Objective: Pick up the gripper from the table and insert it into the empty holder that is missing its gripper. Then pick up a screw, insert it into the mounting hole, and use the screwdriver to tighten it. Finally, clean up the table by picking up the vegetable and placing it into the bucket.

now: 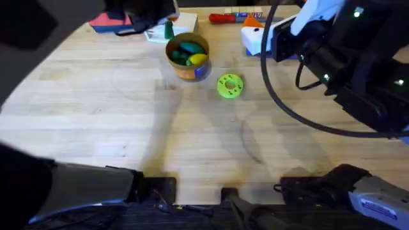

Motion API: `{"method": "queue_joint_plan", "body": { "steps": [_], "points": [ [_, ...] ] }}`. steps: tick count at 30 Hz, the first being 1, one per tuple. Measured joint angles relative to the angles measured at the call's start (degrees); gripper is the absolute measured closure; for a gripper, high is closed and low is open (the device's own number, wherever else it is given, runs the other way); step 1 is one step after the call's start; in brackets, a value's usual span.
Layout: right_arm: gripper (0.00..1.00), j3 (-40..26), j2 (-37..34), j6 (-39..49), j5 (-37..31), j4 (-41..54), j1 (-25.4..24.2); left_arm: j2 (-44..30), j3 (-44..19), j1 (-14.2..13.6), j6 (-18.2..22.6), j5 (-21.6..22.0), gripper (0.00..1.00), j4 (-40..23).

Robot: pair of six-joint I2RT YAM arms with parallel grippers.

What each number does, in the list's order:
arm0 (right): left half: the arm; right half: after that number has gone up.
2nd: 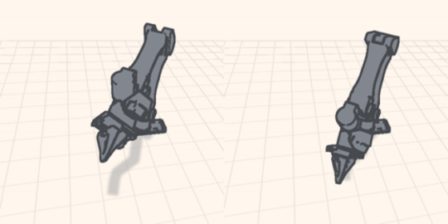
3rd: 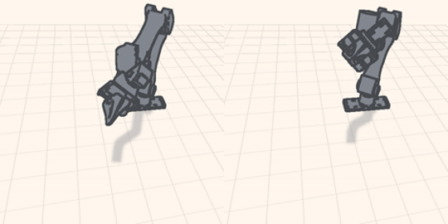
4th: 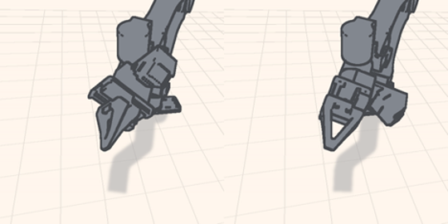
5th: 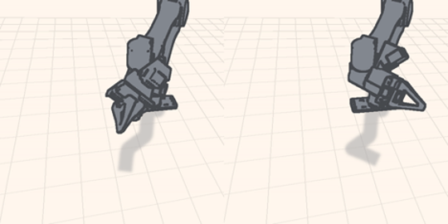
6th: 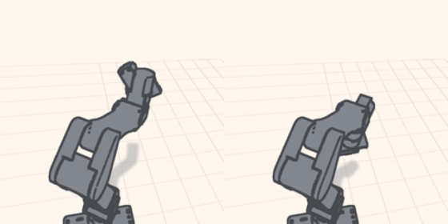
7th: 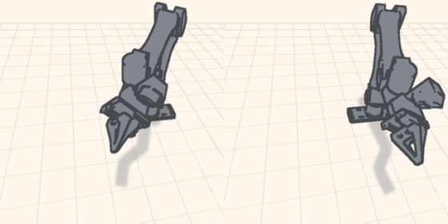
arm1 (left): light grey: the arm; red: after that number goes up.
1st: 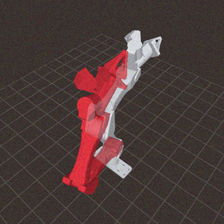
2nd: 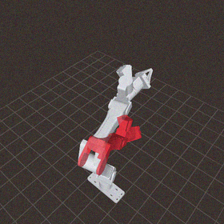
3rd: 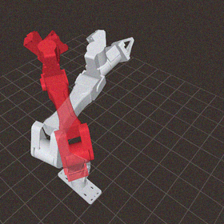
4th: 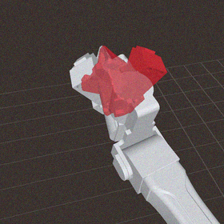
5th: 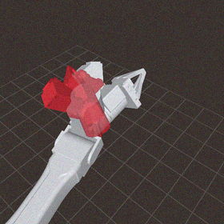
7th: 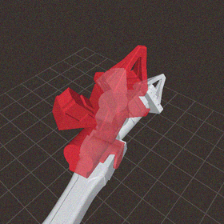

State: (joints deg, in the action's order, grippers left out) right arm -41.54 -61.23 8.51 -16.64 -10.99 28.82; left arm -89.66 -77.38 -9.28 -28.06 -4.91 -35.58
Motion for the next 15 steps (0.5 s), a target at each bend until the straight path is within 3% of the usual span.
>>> {"method": "queue_joint_plan", "body": {
  "steps": [6,7,11,14,15],
  "points": [
    [0.010,0.0,0.0,0.0,0.0,0.2,0.0,-6.6,0.3,-1.3,1.1,-1.6,0.980,0.1],
    [0.010,0.0,0.0,0.0,0.0,0.3,0.0,-7.2,0.4,-1.5,1.5,-2.0,0.935,0.0],
    [0.009,0.0,0.0,0.0,0.0,2.2,0.0,-7.9,0.5,-1.8,1.9,-3.1,0.586,0.3],
    [0.009,0.0,0.0,-0.5,0.0,5.5,0.0,-7.4,0.5,-1.8,2.3,-3.4,0.135,0.4],
    [0.010,0.0,0.0,-0.7,0.0,6.5,0.0,-7.2,0.5,-1.8,2.4,-3.5,0.060,0.4]
  ]
}}
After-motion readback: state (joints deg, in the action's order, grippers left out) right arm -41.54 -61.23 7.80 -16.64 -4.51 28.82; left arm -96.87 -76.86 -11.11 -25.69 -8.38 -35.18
